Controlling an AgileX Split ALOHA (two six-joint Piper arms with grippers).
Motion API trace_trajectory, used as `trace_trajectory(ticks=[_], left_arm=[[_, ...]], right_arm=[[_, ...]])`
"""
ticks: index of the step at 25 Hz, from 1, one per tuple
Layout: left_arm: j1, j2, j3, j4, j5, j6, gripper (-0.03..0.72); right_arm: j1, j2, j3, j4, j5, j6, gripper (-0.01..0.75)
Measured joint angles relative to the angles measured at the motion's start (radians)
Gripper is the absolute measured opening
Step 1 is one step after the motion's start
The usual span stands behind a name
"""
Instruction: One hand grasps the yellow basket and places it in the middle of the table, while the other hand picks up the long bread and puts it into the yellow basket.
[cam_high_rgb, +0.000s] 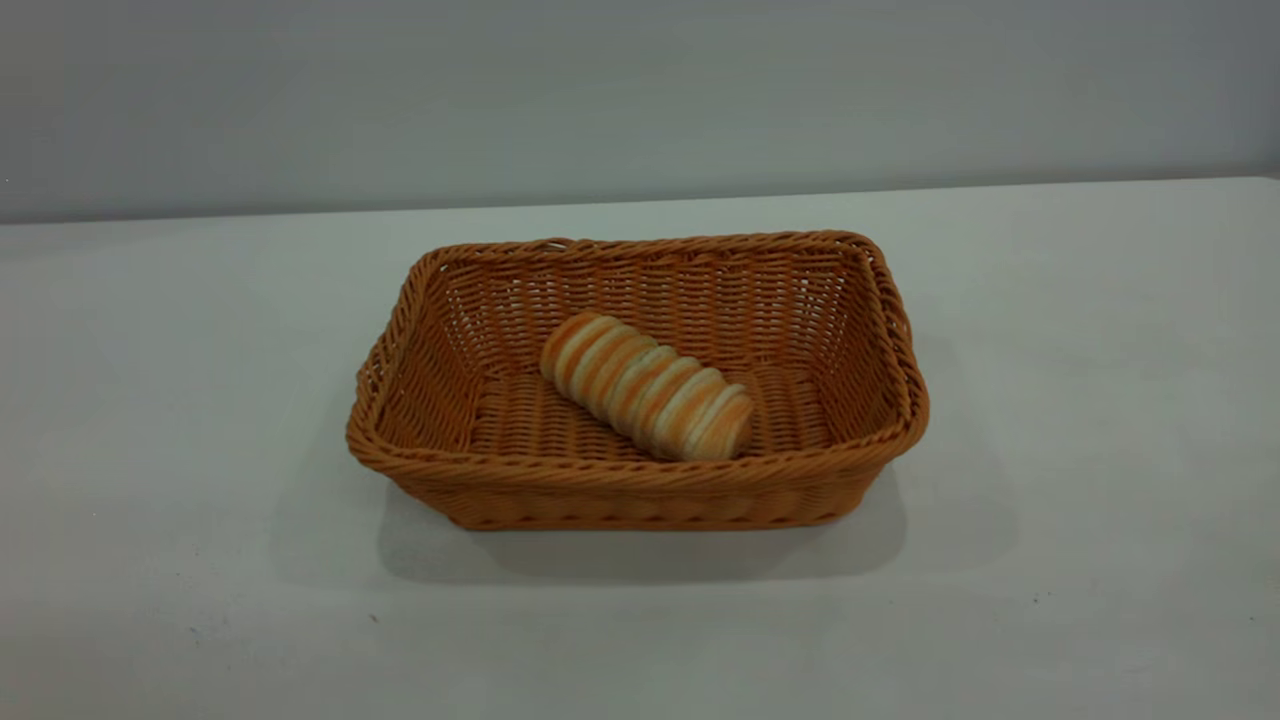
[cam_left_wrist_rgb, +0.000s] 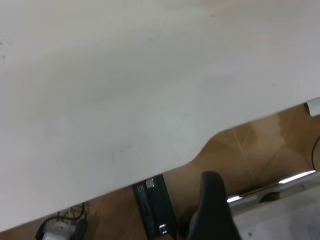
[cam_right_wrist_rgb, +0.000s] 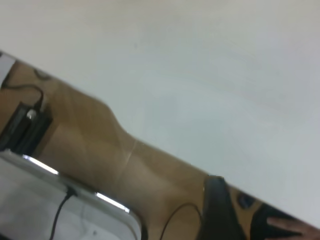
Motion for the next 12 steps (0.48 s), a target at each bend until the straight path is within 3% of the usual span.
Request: trace_trajectory(ticks=[8,12], left_arm=[[0.000,-0.003,0.000,0.000,0.000,0.000,0.584],[0.066,-0.025,0.000,-0.002,0.000,-0.001,0.584]], right_arm=[[-0.017,-0.034,0.004,0.002,0.001,0.000,0.479],[-0.168,-0.158,0.005,0.006,0.001,0.000,0.445]])
